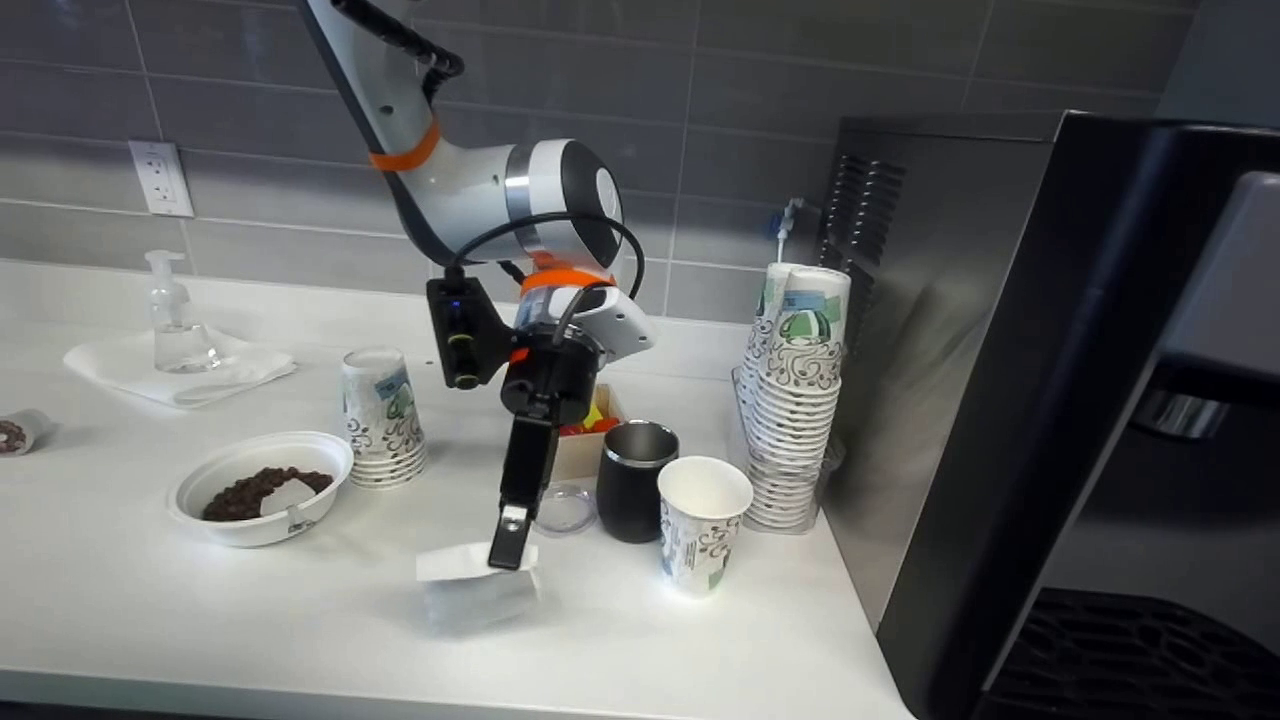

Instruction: Move the white paper to the left

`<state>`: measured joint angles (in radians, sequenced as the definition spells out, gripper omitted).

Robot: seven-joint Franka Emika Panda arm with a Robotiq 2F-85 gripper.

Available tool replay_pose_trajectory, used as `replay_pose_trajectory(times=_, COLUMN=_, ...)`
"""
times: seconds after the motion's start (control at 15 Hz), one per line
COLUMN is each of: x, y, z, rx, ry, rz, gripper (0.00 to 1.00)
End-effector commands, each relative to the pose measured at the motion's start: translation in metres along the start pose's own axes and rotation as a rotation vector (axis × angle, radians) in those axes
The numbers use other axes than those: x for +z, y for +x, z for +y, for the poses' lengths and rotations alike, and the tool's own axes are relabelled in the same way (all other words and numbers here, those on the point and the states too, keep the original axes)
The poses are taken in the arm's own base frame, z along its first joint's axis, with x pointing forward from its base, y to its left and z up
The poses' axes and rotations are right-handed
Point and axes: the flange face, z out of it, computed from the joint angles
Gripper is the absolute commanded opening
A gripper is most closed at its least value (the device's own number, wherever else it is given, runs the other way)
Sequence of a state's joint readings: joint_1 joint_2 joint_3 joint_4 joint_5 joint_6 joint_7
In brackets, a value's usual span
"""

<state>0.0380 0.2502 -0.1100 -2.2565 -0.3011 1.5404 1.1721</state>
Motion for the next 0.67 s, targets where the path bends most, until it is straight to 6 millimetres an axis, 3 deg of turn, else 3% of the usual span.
replay_pose_trajectory(times=0.0, x=-0.018, y=-0.008, z=-0.004, rx=-0.014, ry=-0.087, rz=0.030, gripper=0.00)
replay_pose_trajectory(times=0.6, x=-0.048, y=-0.030, z=-0.045, rx=-0.124, ry=-0.260, rz=0.096, gripper=0.00)
